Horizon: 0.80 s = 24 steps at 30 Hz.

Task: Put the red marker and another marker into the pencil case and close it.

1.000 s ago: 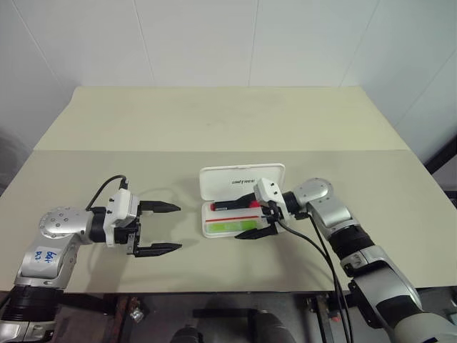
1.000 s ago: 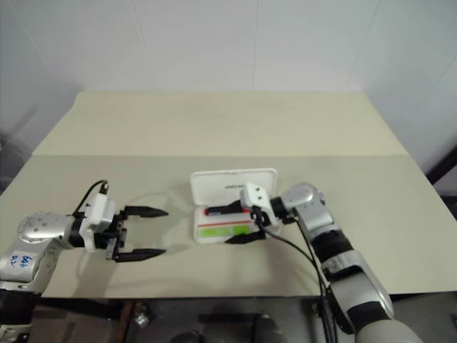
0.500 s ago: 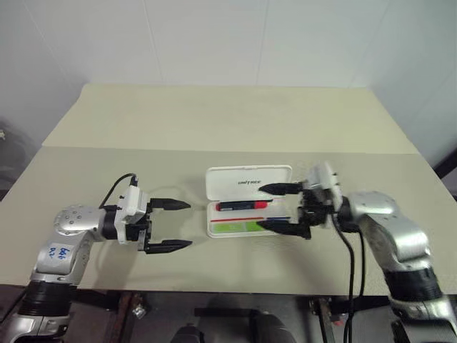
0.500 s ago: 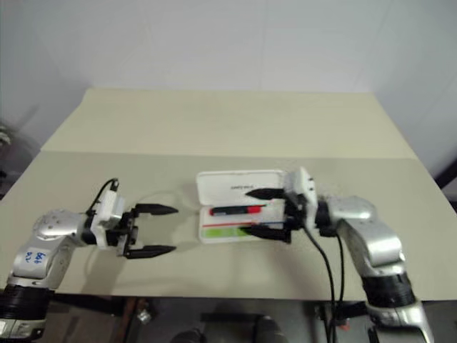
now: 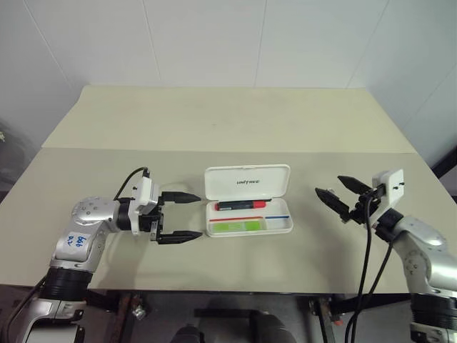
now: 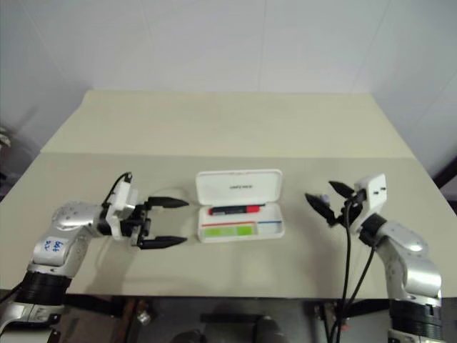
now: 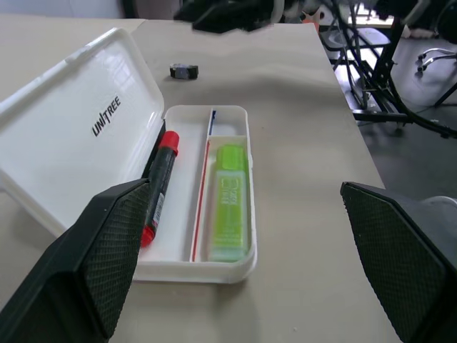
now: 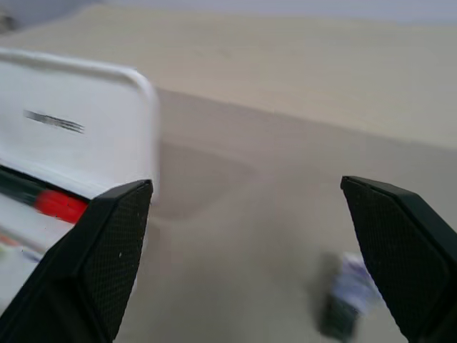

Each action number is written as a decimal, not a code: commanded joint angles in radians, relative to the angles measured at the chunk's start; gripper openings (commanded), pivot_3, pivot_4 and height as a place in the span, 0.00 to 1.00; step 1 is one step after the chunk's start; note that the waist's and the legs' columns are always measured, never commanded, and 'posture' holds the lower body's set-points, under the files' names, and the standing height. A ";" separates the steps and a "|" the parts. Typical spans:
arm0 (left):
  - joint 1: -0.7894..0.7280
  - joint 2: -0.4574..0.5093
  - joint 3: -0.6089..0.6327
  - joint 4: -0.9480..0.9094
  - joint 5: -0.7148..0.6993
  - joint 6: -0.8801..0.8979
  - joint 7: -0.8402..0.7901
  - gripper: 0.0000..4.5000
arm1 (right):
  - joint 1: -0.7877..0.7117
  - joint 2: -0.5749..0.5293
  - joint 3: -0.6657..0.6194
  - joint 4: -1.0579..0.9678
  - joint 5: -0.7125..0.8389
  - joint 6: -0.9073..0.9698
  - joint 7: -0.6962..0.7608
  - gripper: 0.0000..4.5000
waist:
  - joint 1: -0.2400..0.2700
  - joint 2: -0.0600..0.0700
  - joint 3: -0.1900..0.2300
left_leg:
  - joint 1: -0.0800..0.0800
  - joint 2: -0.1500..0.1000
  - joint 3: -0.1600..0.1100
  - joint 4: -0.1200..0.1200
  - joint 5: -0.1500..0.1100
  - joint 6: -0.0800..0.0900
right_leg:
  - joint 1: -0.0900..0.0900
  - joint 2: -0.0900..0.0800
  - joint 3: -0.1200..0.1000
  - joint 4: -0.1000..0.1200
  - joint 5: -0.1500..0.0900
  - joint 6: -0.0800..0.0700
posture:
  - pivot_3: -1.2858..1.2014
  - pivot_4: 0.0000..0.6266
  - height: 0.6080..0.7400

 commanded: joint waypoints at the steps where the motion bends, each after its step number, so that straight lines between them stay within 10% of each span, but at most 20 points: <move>1: -0.038 -0.006 -0.003 0.022 0.009 -0.025 -0.009 1.00 | -0.046 0.034 0.027 0.060 -0.039 -0.073 -0.056 1.00 | -0.003 0.000 0.000 | 0.000 0.000 0.000 0.000 0.000 0.000 | 0.000 0.000 0.000 0.000 0.000 0.000 | 0.52 0.24 1.00; 24: -0.023 -0.018 0.009 -0.005 0.002 -0.042 0.015 1.00 | -0.121 0.079 0.039 0.305 -0.144 -0.139 -0.337 0.91 | -0.003 0.000 0.000 | 0.000 0.000 0.000 -0.001 0.000 0.000 | 0.000 0.000 0.000 0.003 0.000 0.000 | 0.52 0.24 1.00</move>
